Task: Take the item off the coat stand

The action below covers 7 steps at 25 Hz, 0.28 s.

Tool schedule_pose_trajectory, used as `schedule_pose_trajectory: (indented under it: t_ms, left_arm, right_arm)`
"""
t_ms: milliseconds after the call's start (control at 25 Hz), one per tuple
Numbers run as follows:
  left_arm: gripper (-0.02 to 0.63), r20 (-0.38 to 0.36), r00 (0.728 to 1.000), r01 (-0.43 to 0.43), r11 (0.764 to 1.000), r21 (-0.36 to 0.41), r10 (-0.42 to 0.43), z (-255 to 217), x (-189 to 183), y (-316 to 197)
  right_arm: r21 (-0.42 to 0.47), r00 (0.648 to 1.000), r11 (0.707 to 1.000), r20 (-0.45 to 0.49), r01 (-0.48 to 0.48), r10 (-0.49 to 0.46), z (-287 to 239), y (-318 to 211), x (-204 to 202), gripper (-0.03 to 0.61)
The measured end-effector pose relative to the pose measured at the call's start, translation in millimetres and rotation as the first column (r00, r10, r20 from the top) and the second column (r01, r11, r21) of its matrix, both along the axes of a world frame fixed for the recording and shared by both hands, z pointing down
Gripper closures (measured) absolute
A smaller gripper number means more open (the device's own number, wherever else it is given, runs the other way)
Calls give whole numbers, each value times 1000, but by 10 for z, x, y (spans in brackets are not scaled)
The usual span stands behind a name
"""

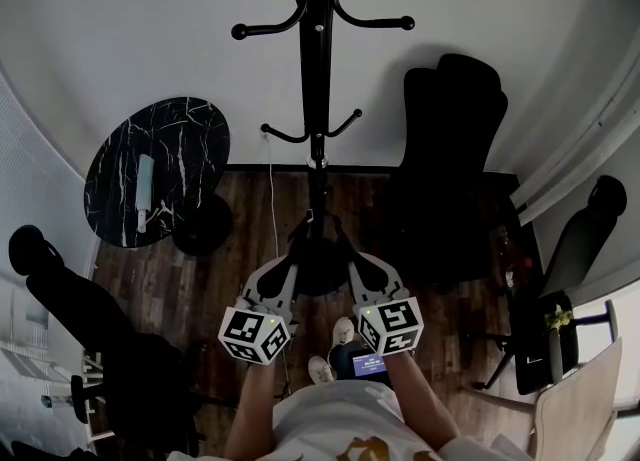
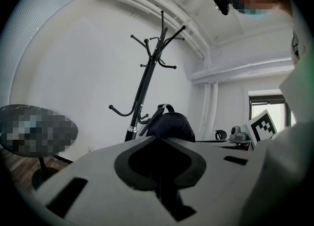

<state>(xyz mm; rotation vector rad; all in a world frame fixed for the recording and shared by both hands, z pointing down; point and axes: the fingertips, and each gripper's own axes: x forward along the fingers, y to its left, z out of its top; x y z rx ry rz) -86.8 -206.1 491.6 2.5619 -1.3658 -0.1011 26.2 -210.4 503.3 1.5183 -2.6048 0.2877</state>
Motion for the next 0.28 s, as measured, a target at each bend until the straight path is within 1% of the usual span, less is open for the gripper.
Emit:
schedule_pose_trajectory:
  t_ms: [280]
  left_arm:
    - [584, 26, 1000, -7, 1000, 11, 7, 6, 6, -34]
  right_arm:
    - [11, 1000, 1000, 4, -14, 14, 5, -46, 12, 548]
